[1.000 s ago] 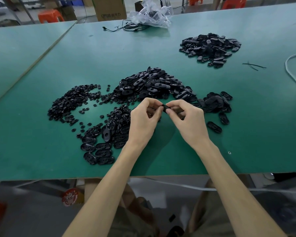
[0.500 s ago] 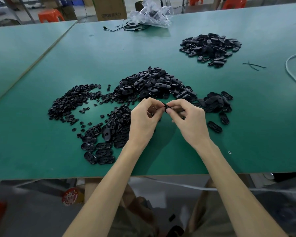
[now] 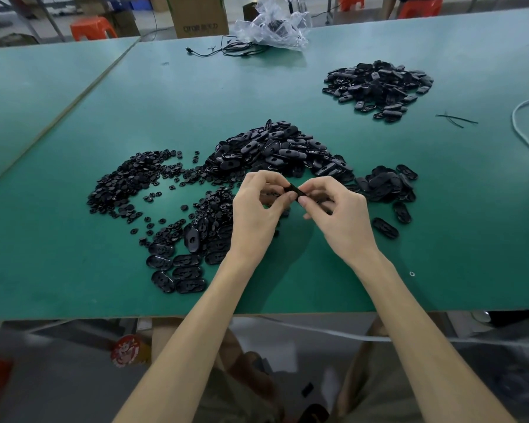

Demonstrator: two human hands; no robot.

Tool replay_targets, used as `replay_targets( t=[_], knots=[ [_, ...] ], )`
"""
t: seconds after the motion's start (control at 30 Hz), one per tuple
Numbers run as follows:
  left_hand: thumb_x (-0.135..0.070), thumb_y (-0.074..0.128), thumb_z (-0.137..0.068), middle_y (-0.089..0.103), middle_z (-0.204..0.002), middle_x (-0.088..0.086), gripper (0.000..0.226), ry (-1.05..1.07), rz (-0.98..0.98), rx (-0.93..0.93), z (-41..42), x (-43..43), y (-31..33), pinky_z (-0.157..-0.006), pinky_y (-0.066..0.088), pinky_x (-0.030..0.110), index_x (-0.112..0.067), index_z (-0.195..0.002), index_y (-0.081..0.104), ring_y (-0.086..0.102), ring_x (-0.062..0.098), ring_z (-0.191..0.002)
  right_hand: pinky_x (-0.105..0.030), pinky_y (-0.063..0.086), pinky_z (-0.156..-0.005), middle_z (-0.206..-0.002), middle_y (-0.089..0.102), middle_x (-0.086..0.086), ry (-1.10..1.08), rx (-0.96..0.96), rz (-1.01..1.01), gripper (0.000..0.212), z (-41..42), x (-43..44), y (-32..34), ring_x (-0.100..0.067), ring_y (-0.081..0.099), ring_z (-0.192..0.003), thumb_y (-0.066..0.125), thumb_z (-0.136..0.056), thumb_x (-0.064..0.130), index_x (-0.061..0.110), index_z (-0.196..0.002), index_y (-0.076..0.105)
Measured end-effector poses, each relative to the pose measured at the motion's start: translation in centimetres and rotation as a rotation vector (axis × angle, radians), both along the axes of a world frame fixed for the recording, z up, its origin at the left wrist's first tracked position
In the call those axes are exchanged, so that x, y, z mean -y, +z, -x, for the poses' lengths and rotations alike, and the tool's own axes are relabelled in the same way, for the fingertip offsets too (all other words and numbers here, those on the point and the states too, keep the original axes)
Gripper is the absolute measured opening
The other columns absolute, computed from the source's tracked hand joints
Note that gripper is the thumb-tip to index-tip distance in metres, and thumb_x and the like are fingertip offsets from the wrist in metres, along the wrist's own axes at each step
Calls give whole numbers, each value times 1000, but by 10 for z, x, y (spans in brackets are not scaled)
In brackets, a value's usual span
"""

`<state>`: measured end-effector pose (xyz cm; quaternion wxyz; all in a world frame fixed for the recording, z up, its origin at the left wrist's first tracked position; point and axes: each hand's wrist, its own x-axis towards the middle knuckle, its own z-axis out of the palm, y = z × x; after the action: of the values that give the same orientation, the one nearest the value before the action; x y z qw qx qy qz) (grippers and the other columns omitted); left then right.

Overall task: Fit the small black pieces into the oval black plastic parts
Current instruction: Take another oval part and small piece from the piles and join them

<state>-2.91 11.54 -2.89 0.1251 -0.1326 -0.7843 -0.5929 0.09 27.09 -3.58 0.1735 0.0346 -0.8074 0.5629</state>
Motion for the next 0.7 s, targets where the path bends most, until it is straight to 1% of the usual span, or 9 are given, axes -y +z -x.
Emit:
replay_targets(
  t=[0.07,0.13,0.2,0.27,0.33,0.4,0.53,0.63,0.7],
  knots=[
    [-5,81,-88,70,-109,1,30,-24,-78,54,0,0,1,-76,55,18,-13,-111,64,71,7,-92,-23,61,-74,-97,75,7,6,-11,13,17,-1,0,2,-11,73,-85,72,-96,3,16,-105,71],
    [-6,80,-89,74,-105,-1,28,-62,-109,80,0,2,2,-78,56,21,-11,-114,67,73,9,-90,-19,59,-73,-96,75,8,5,-26,18,20,-2,1,4,-9,73,-83,72,-95,2,21,-103,70],
    [-7,79,-90,76,-96,-3,18,-99,-97,78,0,2,2,-76,57,25,-10,-106,72,73,13,-85,-15,56,-72,-94,75,9,4,-36,20,26,-3,0,6,-7,73,-79,72,-95,1,27,-100,67],
    [-8,79,-90,76,-91,-6,12,-97,-82,67,-1,3,1,-75,58,25,-12,-100,74,72,13,-84,-15,56,-74,-93,75,10,-2,-39,20,29,-3,0,5,-6,72,-79,71,-96,1,29,-98,66],
    [-9,79,-91,77,-92,-6,10,-88,-61,41,-1,2,0,-77,59,27,-12,-99,73,73,13,-85,-17,56,-80,-95,75,13,-14,-40,-6,23,-2,0,3,-5,73,-86,71,-97,4,27,-100,67],
    [-8,77,-92,76,-95,-5,10,-77,-30,4,-2,0,-1,-80,60,28,-10,-101,72,73,13,-87,-13,53,-84,-98,75,16,-20,-49,-35,14,-1,0,1,-2,71,-92,69,-99,8,21,-105,69],
    [-5,74,-94,75,-97,-2,11,-54,-51,-22,-2,-1,-1,-87,59,34,-9,-102,68,72,17,-92,-9,49,-81,-107,73,11,-14,-80,-111,14,1,1,0,-2,67,-96,68,-100,10,18,-110,73],
    [-4,73,-94,75,-97,2,12,-70,-76,1,-2,0,-1,-88,59,39,-10,-104,69,72,20,-94,-11,49,-78,-108,68,5,-22,-133,-164,12,1,1,0,-1,64,-97,69,-99,9,16,-107,74],
    [-4,73,-94,75,-99,1,15,-92,-89,20,-3,0,-1,-88,60,37,-13,-106,73,72,17,-94,-12,49,-77,-106,66,3,-37,-147,-184,8,1,1,0,-3,64,-95,69,-99,10,14,-104,73]
  ],
)
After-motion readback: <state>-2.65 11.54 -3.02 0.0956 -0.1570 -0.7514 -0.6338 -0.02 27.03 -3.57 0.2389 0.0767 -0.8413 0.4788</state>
